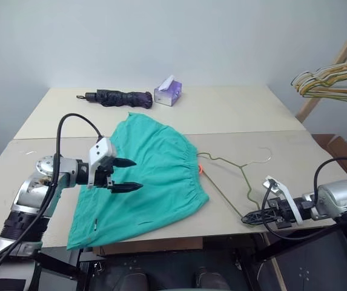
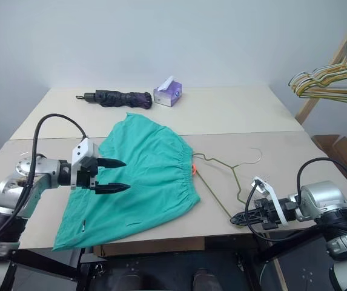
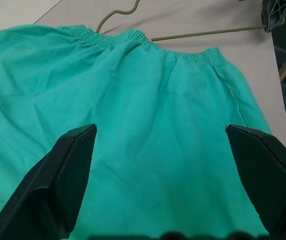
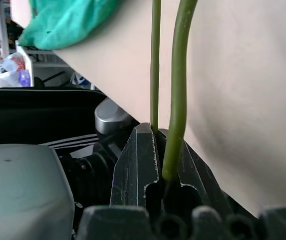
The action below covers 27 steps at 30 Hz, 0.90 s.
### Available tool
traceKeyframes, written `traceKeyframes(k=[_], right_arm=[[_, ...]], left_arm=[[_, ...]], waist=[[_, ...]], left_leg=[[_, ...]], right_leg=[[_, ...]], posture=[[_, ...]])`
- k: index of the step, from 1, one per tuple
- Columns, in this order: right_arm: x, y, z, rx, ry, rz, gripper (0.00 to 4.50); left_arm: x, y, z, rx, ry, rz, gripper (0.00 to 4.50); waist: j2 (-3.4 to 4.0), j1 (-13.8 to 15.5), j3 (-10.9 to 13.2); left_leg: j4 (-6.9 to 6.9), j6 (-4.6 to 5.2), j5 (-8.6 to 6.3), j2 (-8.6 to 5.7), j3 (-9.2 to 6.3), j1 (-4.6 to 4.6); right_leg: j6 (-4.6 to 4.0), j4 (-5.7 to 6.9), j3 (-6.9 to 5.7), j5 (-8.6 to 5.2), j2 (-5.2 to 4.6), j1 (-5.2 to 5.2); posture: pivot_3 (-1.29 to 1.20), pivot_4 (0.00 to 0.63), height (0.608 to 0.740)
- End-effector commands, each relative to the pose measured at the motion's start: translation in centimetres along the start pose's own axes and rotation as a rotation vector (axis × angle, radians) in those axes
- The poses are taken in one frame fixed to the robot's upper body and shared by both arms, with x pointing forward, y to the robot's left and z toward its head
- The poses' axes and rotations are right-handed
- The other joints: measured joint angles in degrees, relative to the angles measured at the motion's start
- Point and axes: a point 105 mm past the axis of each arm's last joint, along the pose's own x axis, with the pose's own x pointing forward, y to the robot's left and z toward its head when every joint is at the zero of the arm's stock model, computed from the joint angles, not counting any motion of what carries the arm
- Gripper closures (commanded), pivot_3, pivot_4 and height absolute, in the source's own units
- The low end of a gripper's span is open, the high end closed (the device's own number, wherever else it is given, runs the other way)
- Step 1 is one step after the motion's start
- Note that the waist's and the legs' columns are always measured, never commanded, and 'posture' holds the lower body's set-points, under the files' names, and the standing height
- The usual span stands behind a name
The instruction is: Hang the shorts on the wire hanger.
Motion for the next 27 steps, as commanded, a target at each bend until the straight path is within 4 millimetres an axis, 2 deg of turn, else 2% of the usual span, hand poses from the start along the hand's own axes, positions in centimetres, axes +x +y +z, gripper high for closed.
traceKeyframes(k=[1,7,16,19,27], right_arm=[[-0.7,2.0,1.1,-0.128,-0.034,0.077,4.5],[0.1,2.7,0.3,-0.19,0.088,0.099,4.5],[-0.3,1.2,3.1,-0.183,0.081,-0.02,4.5],[-0.4,1.3,3.5,-0.205,0.107,-0.009,4.5],[0.9,1.8,6.2,-0.235,0.164,-0.026,4.5]], left_arm=[[-0.3,0.0,1.0,0.036,-0.025,0.014,0.03],[0.0,0.0,1.1,0.05,-0.024,0.009,0.03],[0.3,-0.3,0.7,0.047,-0.025,0.02,0.03],[0.4,-0.3,0.5,0.047,-0.023,0.024,0.03],[0.9,-0.2,0.7,0.055,-0.024,0.031,0.03]], waist=[[0.0,0.05,0.0],[0.0,0.46,0.0],[0.0,1.06,0.0],[0.0,1.25,0.0],[0.03,1.26,0.0]], left_leg=[[0.0,0.0,0.0,0.0,0.0,0.01],[0.0,0.0,0.0,0.01,0.0,0.01],[0.04,0.0,0.0,0.0,0.01,0.02],[0.04,0.0,0.0,0.0,0.01,-0.03],[0.08,0.0,0.0,0.01,0.01,-0.02]], right_leg=[[0.0,0.0,0.0,0.0,0.0,0.0],[0.01,0.01,0.0,0.0,0.01,-0.01],[-0.01,0.04,0.0,0.01,0.01,-0.01],[-0.01,0.03,-0.01,0.01,0.01,-0.03],[-0.03,0.09,-0.01,0.02,0.02,-0.05]], posture=[[0.08,0.0,0.74],[0.08,0.0,0.74],[0.1,0.0,0.74],[0.11,0.0,0.74],[0.12,0.0,0.74]])
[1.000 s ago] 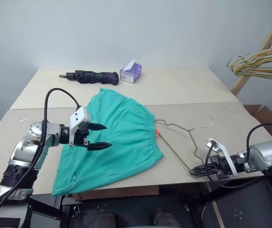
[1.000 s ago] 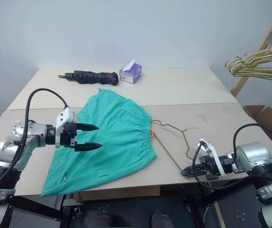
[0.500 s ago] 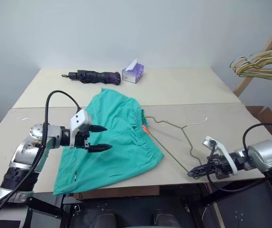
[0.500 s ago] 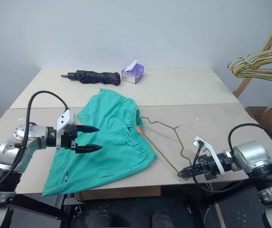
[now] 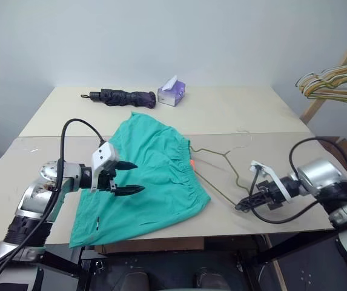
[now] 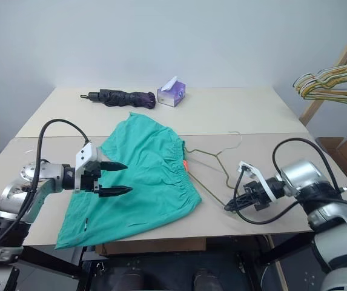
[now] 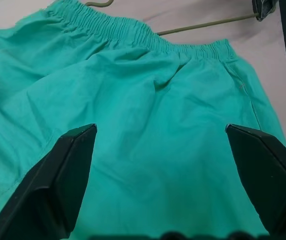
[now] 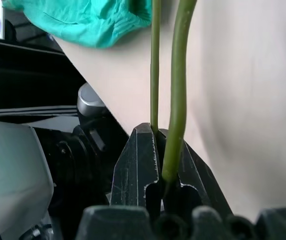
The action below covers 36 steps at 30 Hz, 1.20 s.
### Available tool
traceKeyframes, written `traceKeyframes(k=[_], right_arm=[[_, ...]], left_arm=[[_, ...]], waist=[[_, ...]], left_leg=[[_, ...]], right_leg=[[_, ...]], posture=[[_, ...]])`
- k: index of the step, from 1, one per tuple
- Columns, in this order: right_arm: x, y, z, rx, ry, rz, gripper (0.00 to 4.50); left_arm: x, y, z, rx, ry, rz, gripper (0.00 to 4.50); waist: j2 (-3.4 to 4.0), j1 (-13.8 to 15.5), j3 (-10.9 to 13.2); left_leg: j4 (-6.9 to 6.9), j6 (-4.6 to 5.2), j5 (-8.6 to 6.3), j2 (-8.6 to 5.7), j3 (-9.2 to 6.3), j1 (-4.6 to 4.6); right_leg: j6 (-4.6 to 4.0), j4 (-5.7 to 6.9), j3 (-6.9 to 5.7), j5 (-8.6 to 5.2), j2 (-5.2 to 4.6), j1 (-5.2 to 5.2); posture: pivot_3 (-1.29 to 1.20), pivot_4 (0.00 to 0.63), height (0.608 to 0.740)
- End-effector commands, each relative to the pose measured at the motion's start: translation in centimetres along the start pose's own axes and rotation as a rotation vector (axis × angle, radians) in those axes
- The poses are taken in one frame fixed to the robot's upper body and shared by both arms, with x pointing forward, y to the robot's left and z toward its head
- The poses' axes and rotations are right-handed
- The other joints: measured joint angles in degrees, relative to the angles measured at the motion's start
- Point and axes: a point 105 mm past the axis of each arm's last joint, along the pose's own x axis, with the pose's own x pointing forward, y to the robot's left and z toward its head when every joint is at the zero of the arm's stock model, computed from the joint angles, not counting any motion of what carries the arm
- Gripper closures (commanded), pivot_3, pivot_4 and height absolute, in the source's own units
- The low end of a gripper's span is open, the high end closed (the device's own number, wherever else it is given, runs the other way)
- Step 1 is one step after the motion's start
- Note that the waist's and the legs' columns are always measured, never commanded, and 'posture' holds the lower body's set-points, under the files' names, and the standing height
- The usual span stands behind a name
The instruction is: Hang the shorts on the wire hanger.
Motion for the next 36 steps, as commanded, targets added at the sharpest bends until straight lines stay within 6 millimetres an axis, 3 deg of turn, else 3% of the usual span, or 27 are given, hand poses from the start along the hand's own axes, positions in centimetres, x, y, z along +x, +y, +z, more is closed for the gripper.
traceKeyframes(k=[1,9,19,21,24,30,34,36], right_arm=[[-0.2,0.3,2.5,-0.046,-0.003,0.019,4.5],[0.4,-1.2,4.3,-0.066,0.025,-0.064,4.5],[-0.4,-0.8,7.4,-0.101,-0.127,-0.085,4.5],[-0.4,-0.5,8.2,-0.194,-0.152,-0.086,4.5],[-0.1,0.1,9.2,-0.469,-0.186,-0.102,4.5],[1.5,2.4,9.7,-0.77,-0.267,-0.069,4.5],[3.7,3.3,9.5,-0.995,-0.275,-0.12,4.5],[4.2,3.6,9.6,-1.043,-0.272,-0.137,4.5]], left_arm=[[0.3,0.0,1.3,0.059,-0.026,0.003,0.03],[0.3,0.0,1.0,0.059,-0.023,0.019,0.03],[0.3,-0.1,1.0,0.058,-0.032,0.028,0.03],[0.2,-0.1,1.1,0.06,-0.034,0.029,0.03],[-0.6,0.1,2.0,0.068,-0.069,0.026,0.03],[-4.9,0.5,7.6,0.107,-0.28,-0.029,0.03],[-9.1,2.2,13.2,0.208,-0.421,0.009,0.03],[-9.7,3.1,13.9,0.237,-0.408,0.036,0.03]], waist=[[0.0,-0.01,0.0],[0.0,0.52,0.0],[0.02,1.31,0.0],[0.02,1.34,0.0],[0.03,1.33,0.0],[0.03,1.12,0.01],[0.02,1.06,0.01],[0.03,0.77,0.01]], left_leg=[[0.0,0.0,0.0,0.0,-0.01,0.01],[0.01,0.0,0.0,0.0,0.0,-0.06],[0.04,0.0,0.0,-0.01,0.0,-0.04],[0.04,0.0,0.0,-0.01,0.0,-0.04],[0.06,-0.01,0.0,-0.01,0.0,-0.04],[0.07,-0.01,0.0,0.01,-0.01,-0.07],[0.08,-0.01,0.0,0.01,-0.02,-0.06],[0.08,-0.01,0.0,0.0,-0.04,-0.04]], right_leg=[[0.0,0.01,0.0,0.0,0.0,0.0],[0.0,0.0,-0.01,0.0,0.0,-0.03],[-0.01,0.22,-0.01,0.0,0.0,-0.09],[0.0,0.26,-0.01,0.0,0.0,-0.1],[0.0,0.29,-0.01,-0.01,0.0,-0.11],[0.01,0.32,-0.01,-0.02,0.01,-0.16],[0.03,0.31,-0.03,-0.03,0.0,-0.13],[0.03,0.3,-0.05,-0.03,0.01,-0.12]], posture=[[0.12,0.0,0.74],[0.14,0.0,0.74],[0.14,0.0,0.74],[0.13,0.0,0.74],[0.12,0.0,0.74],[0.1,0.0,0.74],[0.11,0.0,0.74],[0.11,0.0,0.74]])
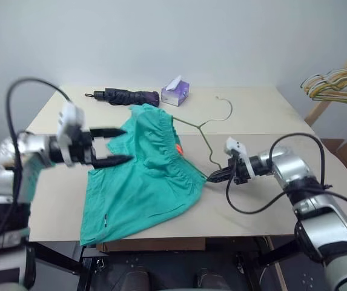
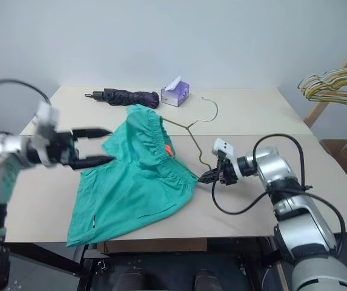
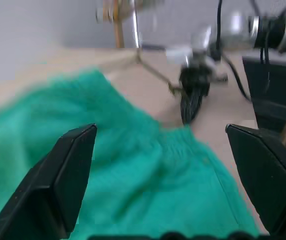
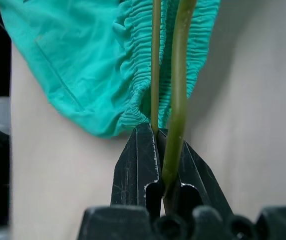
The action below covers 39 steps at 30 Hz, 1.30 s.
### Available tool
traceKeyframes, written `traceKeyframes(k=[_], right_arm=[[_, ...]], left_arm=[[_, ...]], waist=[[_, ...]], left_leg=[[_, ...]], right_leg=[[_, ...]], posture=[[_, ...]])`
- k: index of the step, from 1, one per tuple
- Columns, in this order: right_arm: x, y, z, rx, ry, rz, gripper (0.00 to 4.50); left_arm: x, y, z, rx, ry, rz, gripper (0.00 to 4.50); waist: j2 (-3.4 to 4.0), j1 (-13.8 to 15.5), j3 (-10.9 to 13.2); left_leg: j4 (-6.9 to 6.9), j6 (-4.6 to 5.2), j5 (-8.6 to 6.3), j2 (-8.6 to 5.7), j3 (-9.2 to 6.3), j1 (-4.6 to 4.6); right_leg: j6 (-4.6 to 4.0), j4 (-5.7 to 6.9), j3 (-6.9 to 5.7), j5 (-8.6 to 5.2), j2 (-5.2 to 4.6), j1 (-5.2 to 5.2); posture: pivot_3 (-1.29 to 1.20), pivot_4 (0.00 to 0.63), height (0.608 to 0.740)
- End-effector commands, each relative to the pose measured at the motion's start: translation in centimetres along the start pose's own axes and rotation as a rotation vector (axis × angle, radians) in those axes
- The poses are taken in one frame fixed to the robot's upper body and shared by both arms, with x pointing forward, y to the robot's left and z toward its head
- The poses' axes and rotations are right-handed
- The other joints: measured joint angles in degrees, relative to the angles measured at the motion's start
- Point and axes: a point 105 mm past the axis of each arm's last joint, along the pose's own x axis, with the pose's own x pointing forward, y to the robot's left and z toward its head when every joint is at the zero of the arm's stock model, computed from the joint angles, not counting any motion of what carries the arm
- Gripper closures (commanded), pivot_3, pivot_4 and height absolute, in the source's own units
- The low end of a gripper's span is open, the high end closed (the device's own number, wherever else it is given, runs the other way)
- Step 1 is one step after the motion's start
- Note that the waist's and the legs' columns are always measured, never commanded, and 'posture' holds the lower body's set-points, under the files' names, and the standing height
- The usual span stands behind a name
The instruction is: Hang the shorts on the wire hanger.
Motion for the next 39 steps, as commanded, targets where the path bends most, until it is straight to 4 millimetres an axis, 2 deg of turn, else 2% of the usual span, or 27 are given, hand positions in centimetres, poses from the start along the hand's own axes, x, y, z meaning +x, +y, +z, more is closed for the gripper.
traceKeyframes(k=[1,4,7,13,21,29,33,39], right_arm=[[0.1,0.0,2.4,-0.188,-0.019,-0.047,4.5],[0.7,0.1,3.1,-0.255,0.011,-0.064,4.5],[1.1,-0.2,3.5,-0.279,0.053,-0.095,4.5],[1.3,-0.5,4.2,-0.302,0.13,-0.143,4.5],[1.7,0.0,3.5,-0.267,0.221,-0.151,4.5],[2.0,0.4,3.9,-0.264,0.236,-0.148,4.5],[2.1,0.7,4.1,-0.28,0.247,-0.145,4.5],[2.1,0.9,4.1,-0.3,0.256,-0.147,4.5]], left_arm=[[-1.0,1.6,1.8,0.084,0.032,0.032,0.03],[-0.9,2.9,0.7,0.148,0.178,0.022,0.03],[-0.4,2.9,0.1,0.149,0.232,-0.062,0.03],[0.7,3.1,-2.6,0.142,0.406,-0.179,0.03],[2.7,3.4,-4.6,0.102,0.493,-0.246,0.03],[3.9,3.4,-6.4,0.071,0.562,-0.292,0.03],[4.4,3.4,-7.0,0.048,0.572,-0.299,0.88],[4.7,3.4,-7.4,0.034,0.593,-0.308,2.89]], waist=[[0.04,-0.41,0.02],[0.05,-0.65,0.02],[0.04,-0.8,0.02],[0.04,-1.22,0.02],[0.04,-1.34,0.02],[0.04,-1.69,0.02],[0.04,-1.95,0.02],[0.03,-2.64,0.02]], left_leg=[[0.0,0.0,0.0,-0.01,0.0,0.01],[-0.01,0.0,0.0,-0.03,0.01,0.05],[0.0,-0.01,0.01,-0.02,0.0,0.05],[0.03,-0.01,0.01,-0.01,0.0,-0.05],[0.06,-0.01,0.0,0.0,0.0,-0.07],[0.08,0.0,0.0,0.0,0.0,-0.13],[0.09,0.0,0.0,0.0,0.0,-0.15],[0.12,0.0,0.0,0.0,-0.01,-0.22]], right_leg=[[0.0,0.01,0.02,0.0,-0.01,0.02],[0.01,0.0,0.02,-0.01,-0.02,0.05],[-0.01,0.05,0.01,-0.01,0.01,0.05],[0.0,0.03,0.01,-0.03,0.0,0.0],[0.01,0.06,0.02,-0.04,0.0,-0.04],[0.01,0.08,0.03,-0.05,0.0,-0.09],[0.01,0.08,0.03,-0.05,0.0,-0.1],[0.01,0.09,0.02,-0.05,0.0,-0.16]], posture=[[0.11,0.0,0.74],[0.1,0.0,0.74],[0.1,0.0,0.74],[0.08,0.0,0.74],[0.07,0.0,0.74],[0.06,0.0,0.74],[0.05,0.0,0.74],[0.04,0.0,0.74]])
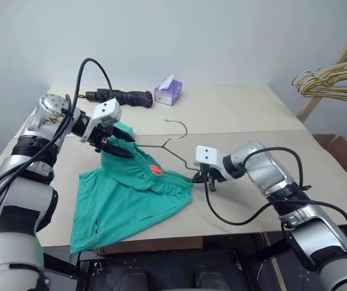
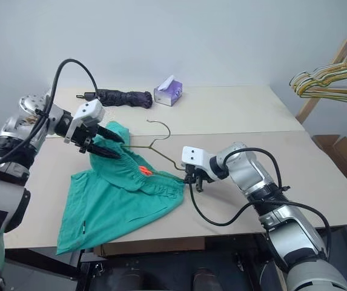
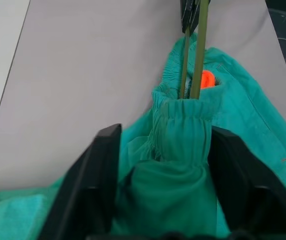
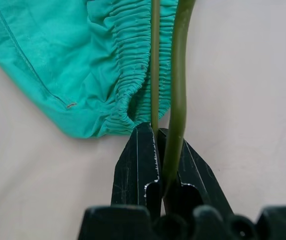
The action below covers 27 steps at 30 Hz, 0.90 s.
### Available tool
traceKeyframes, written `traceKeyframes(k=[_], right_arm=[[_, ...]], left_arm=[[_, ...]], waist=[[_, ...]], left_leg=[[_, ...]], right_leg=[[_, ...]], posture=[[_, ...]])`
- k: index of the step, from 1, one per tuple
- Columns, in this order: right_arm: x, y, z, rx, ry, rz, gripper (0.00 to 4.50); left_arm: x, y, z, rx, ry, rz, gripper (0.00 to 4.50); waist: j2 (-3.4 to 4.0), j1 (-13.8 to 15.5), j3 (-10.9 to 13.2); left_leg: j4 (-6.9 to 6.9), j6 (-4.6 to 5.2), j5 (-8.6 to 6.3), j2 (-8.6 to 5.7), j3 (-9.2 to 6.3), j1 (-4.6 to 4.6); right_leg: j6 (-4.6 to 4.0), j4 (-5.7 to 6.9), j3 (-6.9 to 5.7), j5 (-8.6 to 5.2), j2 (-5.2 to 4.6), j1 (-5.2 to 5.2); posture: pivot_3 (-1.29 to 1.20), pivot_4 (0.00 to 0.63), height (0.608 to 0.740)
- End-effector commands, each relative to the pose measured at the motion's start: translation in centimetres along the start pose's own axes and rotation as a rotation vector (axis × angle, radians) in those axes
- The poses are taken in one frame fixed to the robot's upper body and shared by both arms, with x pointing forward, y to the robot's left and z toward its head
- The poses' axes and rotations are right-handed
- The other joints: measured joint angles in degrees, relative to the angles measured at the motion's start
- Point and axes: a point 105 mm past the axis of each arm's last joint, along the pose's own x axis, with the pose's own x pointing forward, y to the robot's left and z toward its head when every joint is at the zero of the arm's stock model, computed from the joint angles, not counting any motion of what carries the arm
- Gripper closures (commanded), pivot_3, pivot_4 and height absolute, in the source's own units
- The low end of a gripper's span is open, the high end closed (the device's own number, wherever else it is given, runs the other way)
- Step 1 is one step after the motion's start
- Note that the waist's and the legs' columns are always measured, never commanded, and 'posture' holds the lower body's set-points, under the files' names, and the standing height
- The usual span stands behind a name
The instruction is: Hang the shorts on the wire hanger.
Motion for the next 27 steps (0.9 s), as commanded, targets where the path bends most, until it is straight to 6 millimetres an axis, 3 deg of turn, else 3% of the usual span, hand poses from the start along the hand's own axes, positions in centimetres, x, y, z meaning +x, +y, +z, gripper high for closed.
traceKeyframes(k=[1,5,11,17,21,24,27], right_arm=[[-0.8,-0.3,0.9,-0.046,-0.01,-0.03,4.5],[-1.0,-0.5,1.0,-0.067,-0.015,-0.042,4.5],[-1.3,-1.2,1.7,-0.165,-0.06,-0.121,4.5],[-2.4,-1.7,1.3,-0.175,-0.052,-0.164,2.61],[-5.7,-3.2,1.2,-0.117,-0.08,-0.279,1.26],[-7.6,-4.3,0.9,0.018,-0.103,-0.369,0.29],[-8.8,-4.6,0.5,0.169,-0.147,-0.398,0.29]], left_arm=[[-0.7,0.4,1.5,0.05,-0.004,0.017,3.23],[-0.5,0.5,1.2,0.044,0.01,0.016,4.35],[-0.8,0.7,1.5,0.088,-0.003,0.038,4.42],[-1.7,1.1,2.1,0.138,-0.002,0.078,4.42],[-2.4,1.3,1.8,0.143,0.0,0.11,4.42],[-2.6,1.5,1.8,0.131,-0.012,0.124,4.42],[-2.6,1.9,2.0,0.133,-0.019,0.144,4.42]], waist=[[0.0,-0.07,0.0],[0.0,-0.15,0.0],[0.0,-0.24,0.0],[-0.01,-0.23,0.0],[0.0,-0.13,0.0],[-0.01,-0.12,0.0],[-0.01,-0.13,0.0]], left_leg=[[0.0,0.0,0.0,0.0,0.0,-0.02],[0.01,0.0,0.0,0.0,0.0,-0.02],[0.01,0.0,0.0,0.0,0.0,-0.03],[0.03,0.0,0.0,0.0,-0.01,-0.11],[0.08,0.0,0.0,-0.01,-0.01,-0.25],[0.23,0.0,0.0,0.0,-0.02,-0.49],[0.41,0.02,-0.01,0.0,-0.02,-0.68]], right_leg=[[0.0,0.0,0.0,0.0,0.0,-0.02],[0.0,0.02,0.0,0.0,0.0,-0.04],[0.0,0.02,0.01,0.0,0.0,-0.06],[0.0,0.02,0.0,0.0,0.0,-0.12],[0.0,0.06,0.0,0.0,-0.01,-0.24],[0.0,0.16,0.0,0.0,-0.01,-0.49],[0.0,0.36,0.0,0.0,0.0,-0.68]], posture=[[0.04,0.0,0.74],[0.04,0.0,0.74],[0.04,0.0,0.74],[0.05,0.0,0.74],[0.04,0.0,0.74],[0.03,0.0,0.74],[0.02,0.0,0.74]])
